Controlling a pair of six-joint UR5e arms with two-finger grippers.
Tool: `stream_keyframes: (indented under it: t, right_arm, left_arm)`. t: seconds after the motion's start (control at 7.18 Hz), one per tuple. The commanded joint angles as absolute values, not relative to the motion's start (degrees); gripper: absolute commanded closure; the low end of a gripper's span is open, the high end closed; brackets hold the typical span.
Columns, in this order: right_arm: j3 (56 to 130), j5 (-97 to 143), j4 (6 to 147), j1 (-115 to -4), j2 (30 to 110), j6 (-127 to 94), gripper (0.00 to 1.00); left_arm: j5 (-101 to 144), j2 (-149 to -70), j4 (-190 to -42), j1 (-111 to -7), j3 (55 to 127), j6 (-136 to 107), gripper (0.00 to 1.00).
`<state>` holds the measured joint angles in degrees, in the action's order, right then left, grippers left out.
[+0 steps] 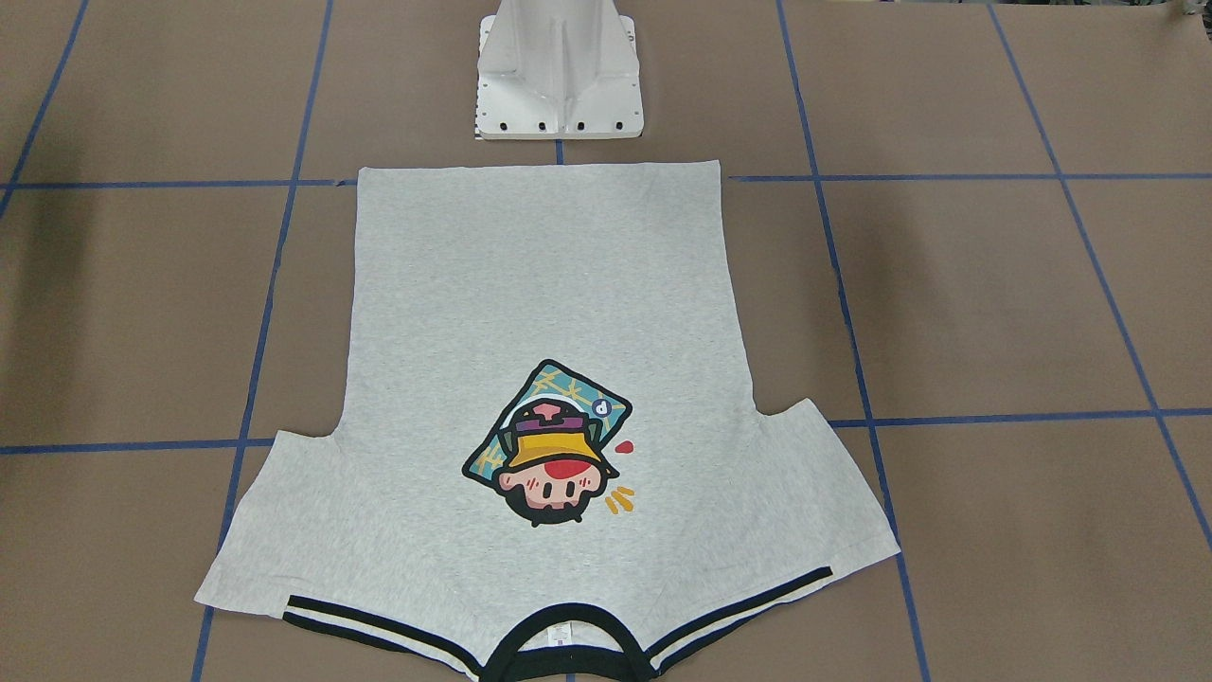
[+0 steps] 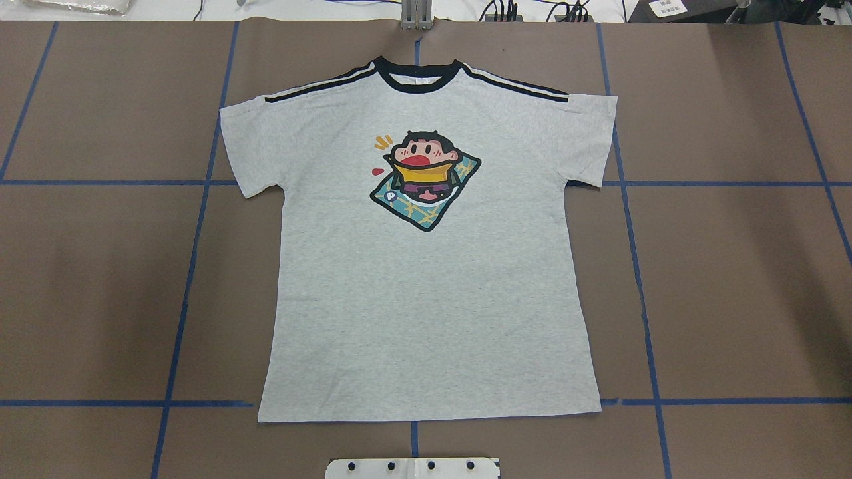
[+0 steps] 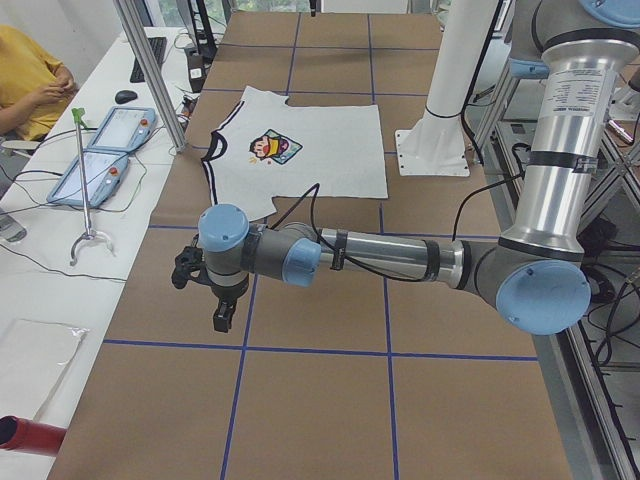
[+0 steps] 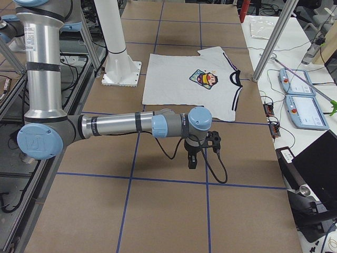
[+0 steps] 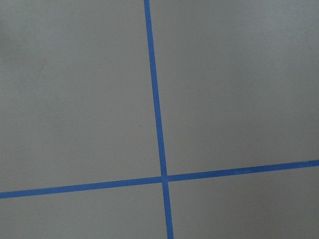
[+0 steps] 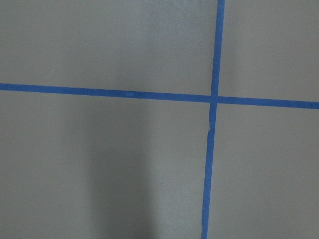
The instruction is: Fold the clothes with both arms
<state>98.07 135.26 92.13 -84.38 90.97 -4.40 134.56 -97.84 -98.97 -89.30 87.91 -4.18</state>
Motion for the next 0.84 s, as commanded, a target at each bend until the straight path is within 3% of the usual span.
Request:
stream_keyframes:
  t: [0.0, 0.7]
  right_arm:
    - [98.1, 135.3, 92.1, -84.4, 91.0, -4.4, 0.00]
    - [98.4, 135.8, 92.1, -84.2, 90.5, -4.4, 0.00]
  left_arm:
    - [136.1, -97.1, -99.3, -89.4, 91.1, -4.6, 0.00]
    - [136.9, -94.3, -100.1, -89.0, 92.6, -4.6, 0.00]
